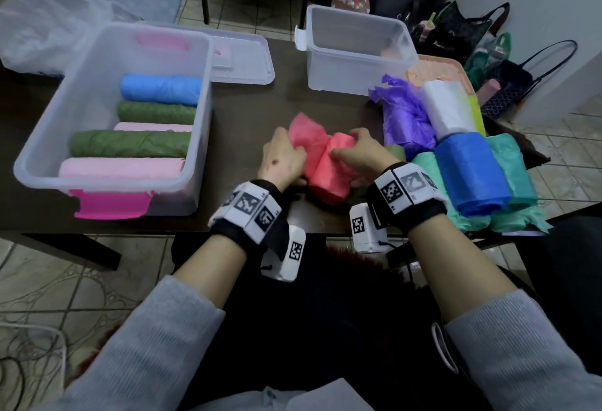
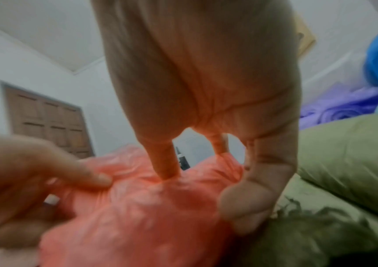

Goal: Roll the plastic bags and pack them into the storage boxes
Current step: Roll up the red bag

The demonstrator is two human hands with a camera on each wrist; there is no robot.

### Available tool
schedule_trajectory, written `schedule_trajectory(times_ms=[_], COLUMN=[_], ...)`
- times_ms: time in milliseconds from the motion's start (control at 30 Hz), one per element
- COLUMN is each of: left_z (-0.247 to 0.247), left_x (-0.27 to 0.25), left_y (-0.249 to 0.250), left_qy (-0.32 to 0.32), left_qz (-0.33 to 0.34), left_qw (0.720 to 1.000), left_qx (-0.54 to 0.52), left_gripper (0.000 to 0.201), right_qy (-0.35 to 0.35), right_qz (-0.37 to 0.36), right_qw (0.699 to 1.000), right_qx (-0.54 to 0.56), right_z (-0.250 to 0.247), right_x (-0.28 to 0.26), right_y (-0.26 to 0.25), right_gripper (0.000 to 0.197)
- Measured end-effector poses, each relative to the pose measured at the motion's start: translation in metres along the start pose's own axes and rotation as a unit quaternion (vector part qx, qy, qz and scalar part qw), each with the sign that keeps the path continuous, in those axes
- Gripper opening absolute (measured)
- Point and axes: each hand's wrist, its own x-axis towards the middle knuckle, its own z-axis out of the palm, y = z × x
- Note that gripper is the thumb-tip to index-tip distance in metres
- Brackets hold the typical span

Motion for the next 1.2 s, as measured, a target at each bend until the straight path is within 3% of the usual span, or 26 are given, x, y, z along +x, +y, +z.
schedule_trajectory(times_ms=[67, 133, 200, 267, 300, 333, 500, 600, 700, 833, 967, 1200], left_z=[-0.016, -0.031, -0.039, -0.04, -0.038, -0.036, -0.029, -0.029, -0.03, -0.033, -0.044, -0.06], left_x=[0.005, 0.013, 0.019, 0.022, 0.021, 0.021, 0.032, 0.039, 0.043, 0.045, 0.049, 0.054], left_y=[0.006, 0.005, 0.001, -0.003, -0.005, -0.006, -0.012, -0.015, -0.013, 0.002, 0.027, 0.061], left_qy=[0.068, 0.127, 0.148, 0.119, 0.103, 0.088, 0.025, -0.014, -0.062, -0.029, 0.0, 0.032], left_qz=[0.01, 0.016, -0.003, -0.049, -0.064, -0.077, -0.104, -0.125, -0.14, -0.105, -0.062, -0.007], left_qw=[0.997, 0.989, 0.986, 0.992, 0.992, 0.991, 0.991, 0.99, 0.988, 0.992, 0.991, 0.994], left_qx=[-0.037, -0.074, -0.075, -0.006, 0.033, 0.062, 0.076, 0.064, -0.017, -0.063, -0.117, -0.101], left_gripper=[0.026, 0.034, 0.047, 0.06, 0.062, 0.062, 0.05, 0.047, 0.025, 0.029, 0.053, 0.05], right_qy=[0.027, 0.109, 0.155, 0.064, 0.012, -0.014, 0.012, 0.001, -0.031, -0.021, -0.032, -0.058], right_qz=[-0.022, -0.079, -0.22, -0.341, -0.365, -0.372, -0.35, -0.362, -0.345, -0.352, -0.35, -0.376], right_qw=[0.997, 0.97, 0.928, 0.911, 0.904, 0.896, 0.851, 0.844, 0.843, 0.822, 0.841, 0.86], right_qx=[-0.073, -0.201, -0.257, -0.223, -0.221, -0.243, -0.391, -0.396, -0.412, -0.448, -0.412, -0.34], right_z=[0.005, 0.006, 0.008, 0.009, 0.011, 0.014, 0.025, 0.023, 0.019, 0.015, 0.019, 0.032], right_x=[-0.003, -0.014, -0.022, -0.022, -0.021, -0.022, -0.025, -0.029, -0.034, -0.037, -0.038, -0.034], right_y=[0.002, 0.001, -0.005, -0.012, -0.014, -0.015, -0.018, -0.015, -0.011, -0.004, 0.002, -0.005], right_gripper=[0.071, 0.069, 0.047, 0.033, 0.033, 0.036, 0.057, 0.056, 0.069, 0.054, 0.059, 0.064])
